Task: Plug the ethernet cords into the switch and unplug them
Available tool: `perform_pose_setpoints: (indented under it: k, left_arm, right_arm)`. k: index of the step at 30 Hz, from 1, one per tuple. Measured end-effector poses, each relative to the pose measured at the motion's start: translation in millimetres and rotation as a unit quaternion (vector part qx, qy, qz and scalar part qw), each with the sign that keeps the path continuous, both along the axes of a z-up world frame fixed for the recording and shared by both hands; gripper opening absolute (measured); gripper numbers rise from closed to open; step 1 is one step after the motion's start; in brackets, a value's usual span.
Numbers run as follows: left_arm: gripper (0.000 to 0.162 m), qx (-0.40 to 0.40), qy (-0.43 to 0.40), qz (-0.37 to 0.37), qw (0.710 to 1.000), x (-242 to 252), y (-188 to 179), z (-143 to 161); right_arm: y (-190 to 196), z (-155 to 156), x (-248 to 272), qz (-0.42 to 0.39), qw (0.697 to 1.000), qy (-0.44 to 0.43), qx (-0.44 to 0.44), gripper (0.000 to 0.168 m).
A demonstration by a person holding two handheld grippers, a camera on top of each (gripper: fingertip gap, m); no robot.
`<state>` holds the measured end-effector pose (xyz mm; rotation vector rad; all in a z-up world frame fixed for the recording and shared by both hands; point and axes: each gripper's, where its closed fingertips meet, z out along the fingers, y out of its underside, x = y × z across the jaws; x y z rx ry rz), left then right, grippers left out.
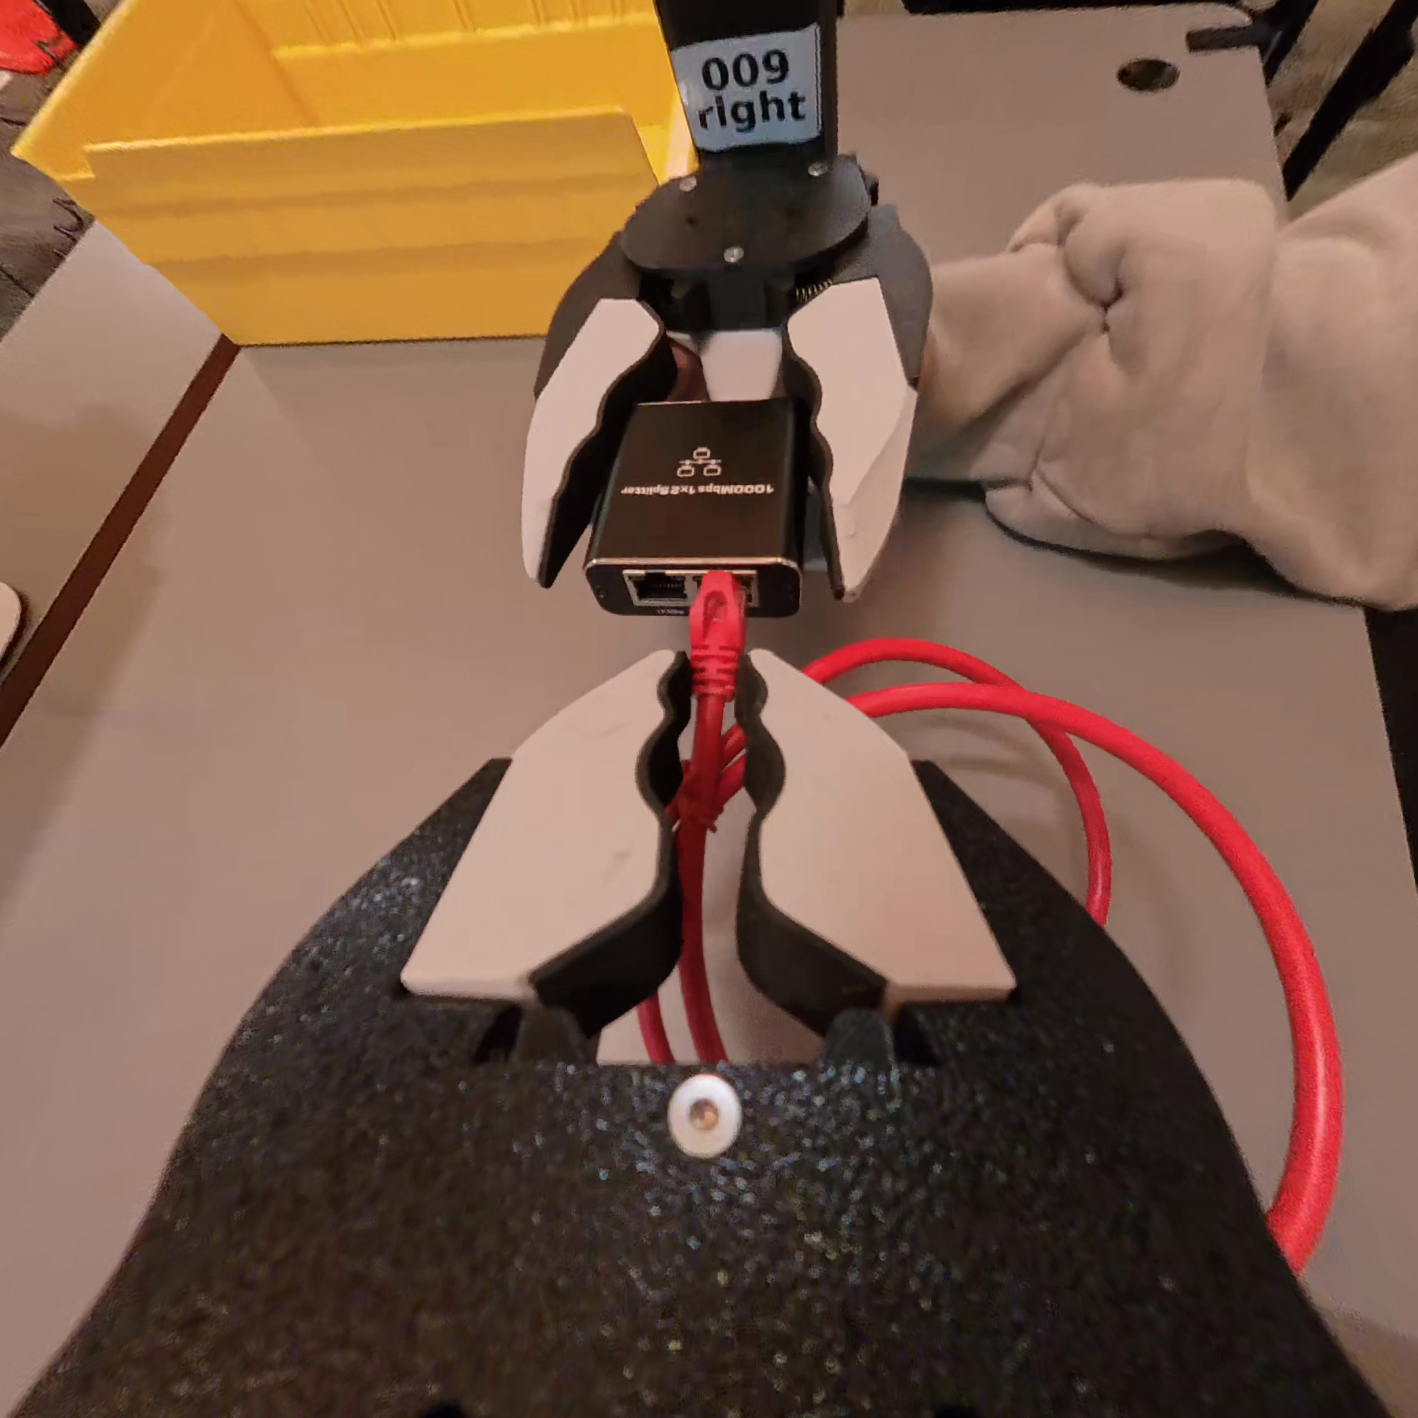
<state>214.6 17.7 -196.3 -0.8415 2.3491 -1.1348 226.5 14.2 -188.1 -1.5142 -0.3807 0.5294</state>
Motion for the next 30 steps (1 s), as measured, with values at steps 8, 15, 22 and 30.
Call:
perform_pose_setpoints:
  k: [8,15,22,30]
  left_arm:
    - [0.043,-0.076,-0.109,0.076,0.988,-7.2,18.0,53.4]
    - [0.039,-0.046,-0.113,0.228,0.966,-77.1,174.7,74.5]
    - [0.032,0.092,0.045,0.369,0.924,-186.4,368.2,23.6]
    - [0.045,0.071,0.15,0.385,0.908,-216.5,426.5,-29.1]
  right_arm:
    - [-6.3,7.5,6.1,-0.002,0.999,0.015,0.028,0.076]
    - [-9.2,9.8,6.1,0.005,0.999,0.021,0.037,0.076]
    - [-8.2,9.0,6.0,0.015,0.999,0.03,0.027,0.075]
    - [-7.0,6.4,2.6,0.016,1.0,0.015,0.022,0.075]
